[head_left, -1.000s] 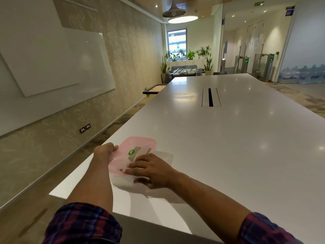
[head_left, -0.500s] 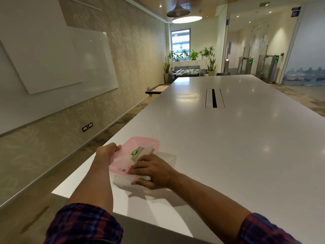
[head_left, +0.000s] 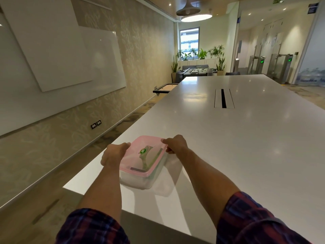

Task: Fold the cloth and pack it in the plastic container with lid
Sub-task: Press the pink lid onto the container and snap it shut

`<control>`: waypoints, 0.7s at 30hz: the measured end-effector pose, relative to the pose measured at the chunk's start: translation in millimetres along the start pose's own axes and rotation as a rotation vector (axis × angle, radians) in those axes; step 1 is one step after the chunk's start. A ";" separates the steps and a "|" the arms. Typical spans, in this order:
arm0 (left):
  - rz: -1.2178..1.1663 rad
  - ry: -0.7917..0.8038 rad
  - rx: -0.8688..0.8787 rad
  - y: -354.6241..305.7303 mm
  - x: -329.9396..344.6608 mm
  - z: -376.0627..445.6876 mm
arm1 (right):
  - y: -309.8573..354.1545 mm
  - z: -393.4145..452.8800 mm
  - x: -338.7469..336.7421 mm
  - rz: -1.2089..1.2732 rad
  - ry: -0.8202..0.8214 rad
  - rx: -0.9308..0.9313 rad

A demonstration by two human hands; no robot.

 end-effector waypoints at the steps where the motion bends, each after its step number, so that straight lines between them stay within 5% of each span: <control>1: 0.066 -0.019 0.015 -3.5 0.6 -2.7 | -0.1 0.3 1.2 0.020 -0.003 0.018; 17: 0.222 0.018 0.055 1.8 13.8 10.6 | -7.7 2.8 8.4 0.161 0.063 0.073; 21: 0.280 -0.003 0.037 0.2 17.6 14.5 | 2.4 1.4 9.3 -0.149 0.000 0.012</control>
Point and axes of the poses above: each hand's wrist, its own z-axis towards the middle knuckle, its own x-axis out of the palm, y = z × x, the point moved 1 cm from there along z, towards the middle knuckle
